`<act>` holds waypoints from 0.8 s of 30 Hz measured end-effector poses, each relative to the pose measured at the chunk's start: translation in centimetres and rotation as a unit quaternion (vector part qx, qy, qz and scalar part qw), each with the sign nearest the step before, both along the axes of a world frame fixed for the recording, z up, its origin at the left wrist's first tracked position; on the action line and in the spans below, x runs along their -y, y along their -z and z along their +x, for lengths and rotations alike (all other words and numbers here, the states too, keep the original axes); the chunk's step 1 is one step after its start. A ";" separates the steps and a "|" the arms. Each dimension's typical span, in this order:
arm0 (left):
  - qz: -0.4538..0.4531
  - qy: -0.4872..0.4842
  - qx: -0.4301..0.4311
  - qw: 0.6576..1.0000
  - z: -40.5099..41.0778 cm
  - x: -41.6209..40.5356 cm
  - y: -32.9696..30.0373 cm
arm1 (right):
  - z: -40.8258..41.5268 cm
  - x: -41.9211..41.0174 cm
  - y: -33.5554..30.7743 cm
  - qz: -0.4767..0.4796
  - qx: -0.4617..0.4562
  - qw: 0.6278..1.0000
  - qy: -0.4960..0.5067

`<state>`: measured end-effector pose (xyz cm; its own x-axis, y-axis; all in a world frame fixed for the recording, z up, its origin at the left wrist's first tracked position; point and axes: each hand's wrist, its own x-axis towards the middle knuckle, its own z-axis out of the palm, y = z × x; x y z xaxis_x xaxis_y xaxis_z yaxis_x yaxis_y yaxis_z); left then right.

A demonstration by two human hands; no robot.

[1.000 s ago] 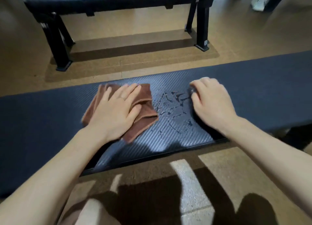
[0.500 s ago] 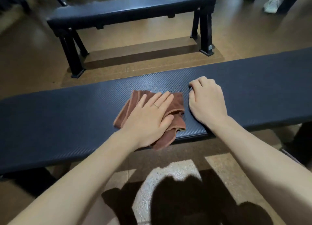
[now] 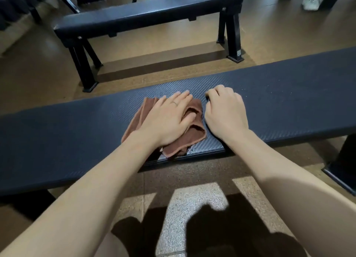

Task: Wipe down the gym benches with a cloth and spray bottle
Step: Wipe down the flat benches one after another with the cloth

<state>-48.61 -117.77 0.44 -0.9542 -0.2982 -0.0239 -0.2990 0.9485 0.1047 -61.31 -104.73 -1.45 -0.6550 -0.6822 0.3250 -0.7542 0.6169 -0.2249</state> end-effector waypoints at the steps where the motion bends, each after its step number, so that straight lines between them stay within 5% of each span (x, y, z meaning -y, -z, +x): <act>1: -0.005 -0.002 -0.005 1.000 0.0 -0.2 0.2 | 0.0 -0.1 -0.1 -0.002 0.004 1.000 -0.003; 14: -0.024 -0.005 0.020 1.000 7.3 -4.5 0.0 | -0.1 -0.2 -0.3 0.000 0.022 1.000 -0.005; 24: -0.002 -0.030 0.031 0.999 -0.2 -6.7 0.1 | -4.8 -4.5 -0.2 -0.004 0.020 1.000 0.010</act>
<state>-48.79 -111.12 0.31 -0.9311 -0.3555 -0.0813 -0.3616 0.9289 0.0795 -66.15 -100.23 -1.23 -0.6811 -0.6665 0.3032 -0.7320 0.6302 -0.2589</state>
